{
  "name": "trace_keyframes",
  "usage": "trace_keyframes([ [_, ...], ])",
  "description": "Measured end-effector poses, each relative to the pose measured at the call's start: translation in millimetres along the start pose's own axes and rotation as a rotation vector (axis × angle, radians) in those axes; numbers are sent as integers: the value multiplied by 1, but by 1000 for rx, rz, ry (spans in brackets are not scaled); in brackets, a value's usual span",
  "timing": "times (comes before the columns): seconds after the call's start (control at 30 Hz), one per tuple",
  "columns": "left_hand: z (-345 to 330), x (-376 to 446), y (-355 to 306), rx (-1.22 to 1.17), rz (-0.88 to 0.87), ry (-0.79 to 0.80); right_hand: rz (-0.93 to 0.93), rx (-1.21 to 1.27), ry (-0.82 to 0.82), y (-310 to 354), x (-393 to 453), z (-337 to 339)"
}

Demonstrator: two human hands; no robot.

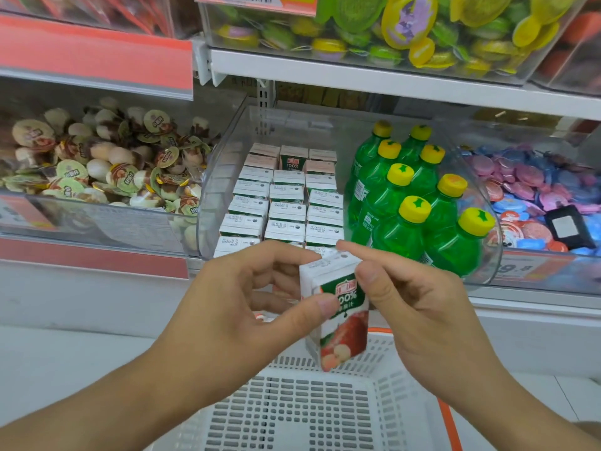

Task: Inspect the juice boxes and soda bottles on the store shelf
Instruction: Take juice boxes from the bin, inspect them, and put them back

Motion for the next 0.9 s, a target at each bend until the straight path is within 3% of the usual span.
trace_keyframes([
  [0.2, 0, -1, 4, -122, 108, -2, 1, 2, -91, -10, -5, -2],
  [0.4, 6, 3, 9, -161, 217, -71, -153, 103, 123, -25, -21, -21],
  [0.6, 9, 6, 13, -93, 185, 25, -203, 187, 59, -31, -18, -21],
  [0.77, 5, 9, 15, -17, 148, 103, -237, 384, 121, -22, -17, -26],
  [0.9, 1, 5, 15, -105, 128, 102, -210, 213, 59, -30, -18, -22],
])
Point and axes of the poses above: each hand's wrist, its own x-axis towards the middle knuckle, its own z-axis out of the back of the hand, y = z × x, the point moved 4 cm from there along x, towards the middle knuckle, and after that the axes turned 14 degrees about x, right-handed, at the moved point
